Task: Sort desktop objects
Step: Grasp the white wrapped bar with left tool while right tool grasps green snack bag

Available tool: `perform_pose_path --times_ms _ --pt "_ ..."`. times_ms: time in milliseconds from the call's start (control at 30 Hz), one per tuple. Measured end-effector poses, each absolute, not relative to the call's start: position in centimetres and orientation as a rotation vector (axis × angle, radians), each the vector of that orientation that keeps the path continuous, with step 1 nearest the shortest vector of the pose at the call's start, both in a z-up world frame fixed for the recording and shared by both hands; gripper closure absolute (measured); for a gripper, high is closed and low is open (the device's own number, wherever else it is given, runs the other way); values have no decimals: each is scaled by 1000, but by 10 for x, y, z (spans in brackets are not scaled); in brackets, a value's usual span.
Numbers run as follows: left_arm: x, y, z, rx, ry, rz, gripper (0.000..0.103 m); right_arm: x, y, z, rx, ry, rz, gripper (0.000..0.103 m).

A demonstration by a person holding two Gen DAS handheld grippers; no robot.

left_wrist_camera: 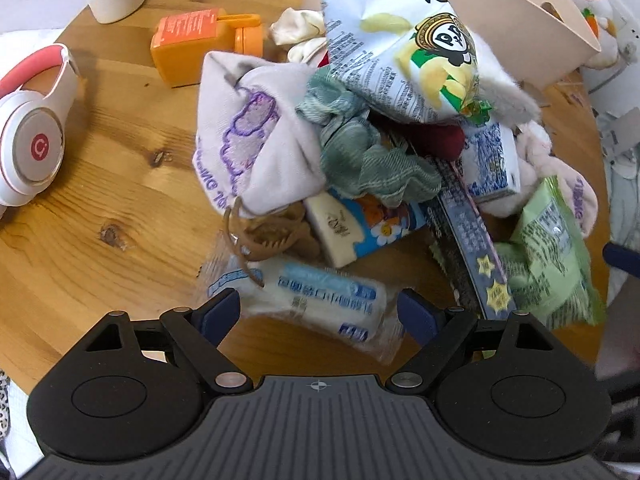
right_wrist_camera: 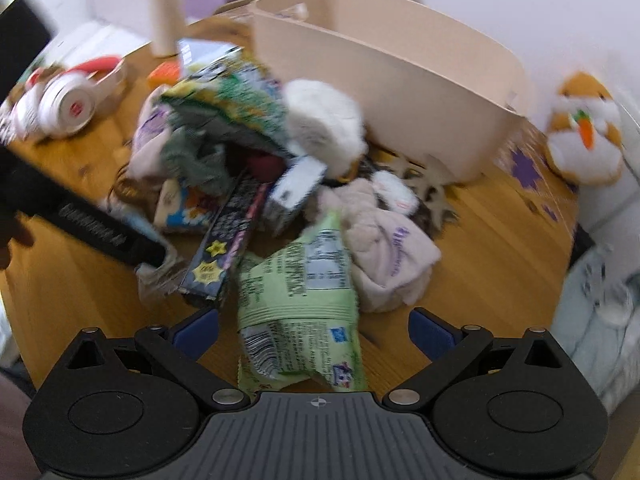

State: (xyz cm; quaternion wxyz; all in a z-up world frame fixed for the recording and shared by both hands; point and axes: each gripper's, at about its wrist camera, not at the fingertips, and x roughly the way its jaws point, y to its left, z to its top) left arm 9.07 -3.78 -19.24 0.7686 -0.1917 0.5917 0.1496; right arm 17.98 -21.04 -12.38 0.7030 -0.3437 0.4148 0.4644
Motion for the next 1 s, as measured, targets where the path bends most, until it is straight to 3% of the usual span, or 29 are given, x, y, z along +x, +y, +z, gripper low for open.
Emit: perform_pose_path --times_ms 533,700,1000 --pt "80 -48 -210 -585 1264 519 17 185 -213 -157 -667 1033 1028 24" --pt "79 -56 -204 -519 1251 505 52 186 -215 -158 -631 1043 1031 35" --pt "69 -63 -203 -533 1261 449 66 182 -229 -157 -575 1028 1041 49"
